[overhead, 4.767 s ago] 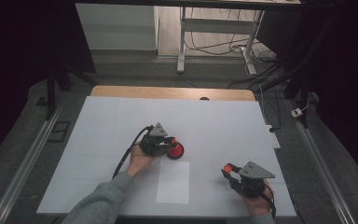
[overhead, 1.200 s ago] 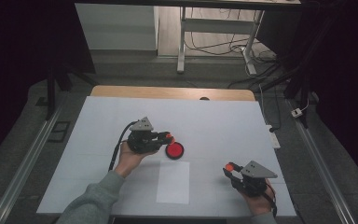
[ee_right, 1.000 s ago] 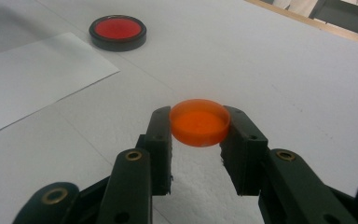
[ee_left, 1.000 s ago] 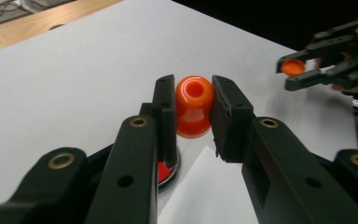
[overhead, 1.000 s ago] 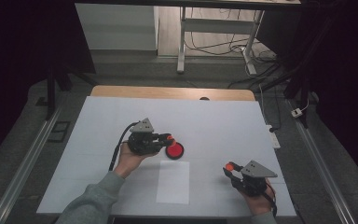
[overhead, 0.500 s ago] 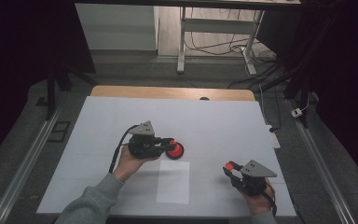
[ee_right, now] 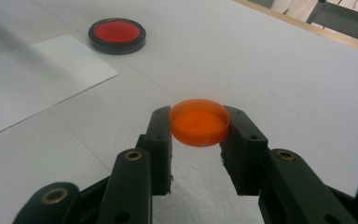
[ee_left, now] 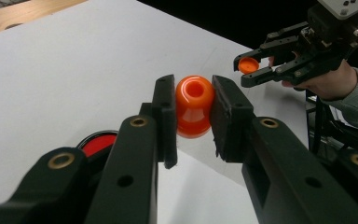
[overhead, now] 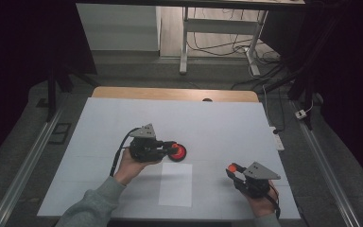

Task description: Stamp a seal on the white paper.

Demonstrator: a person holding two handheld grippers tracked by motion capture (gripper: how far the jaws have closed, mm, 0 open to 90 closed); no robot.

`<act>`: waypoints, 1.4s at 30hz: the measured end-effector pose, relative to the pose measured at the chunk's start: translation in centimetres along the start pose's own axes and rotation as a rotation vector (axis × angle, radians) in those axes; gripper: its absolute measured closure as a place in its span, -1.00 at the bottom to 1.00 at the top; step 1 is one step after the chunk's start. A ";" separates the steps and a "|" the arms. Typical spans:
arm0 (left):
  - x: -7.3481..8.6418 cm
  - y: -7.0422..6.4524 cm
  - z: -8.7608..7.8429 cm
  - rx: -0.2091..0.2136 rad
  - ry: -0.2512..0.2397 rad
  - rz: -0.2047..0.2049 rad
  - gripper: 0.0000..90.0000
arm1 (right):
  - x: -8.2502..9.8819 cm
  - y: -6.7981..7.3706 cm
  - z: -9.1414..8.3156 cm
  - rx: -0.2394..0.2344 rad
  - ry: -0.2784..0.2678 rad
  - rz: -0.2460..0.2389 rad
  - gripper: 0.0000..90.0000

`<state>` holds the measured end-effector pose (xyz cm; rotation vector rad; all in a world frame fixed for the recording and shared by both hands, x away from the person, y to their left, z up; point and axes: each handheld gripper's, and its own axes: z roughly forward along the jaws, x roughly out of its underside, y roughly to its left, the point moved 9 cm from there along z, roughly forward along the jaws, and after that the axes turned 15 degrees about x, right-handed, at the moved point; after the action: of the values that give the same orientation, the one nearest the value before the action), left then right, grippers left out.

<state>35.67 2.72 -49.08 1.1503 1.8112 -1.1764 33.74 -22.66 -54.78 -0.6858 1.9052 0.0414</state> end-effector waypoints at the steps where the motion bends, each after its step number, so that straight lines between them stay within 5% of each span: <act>1: 0.0 0.0 0.0 0.001 0.000 -0.001 0.60 | 0.0 0.0 0.0 0.000 0.000 -0.001 0.43; 42: 2.8 -1.2 1.3 0.029 0.108 0.000 0.60 | 0.0 0.3 0.4 -0.012 0.005 -0.007 0.43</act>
<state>33.56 2.12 -51.60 1.2524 1.8799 -1.1641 33.93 -22.34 -55.05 -0.7017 1.9088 0.0470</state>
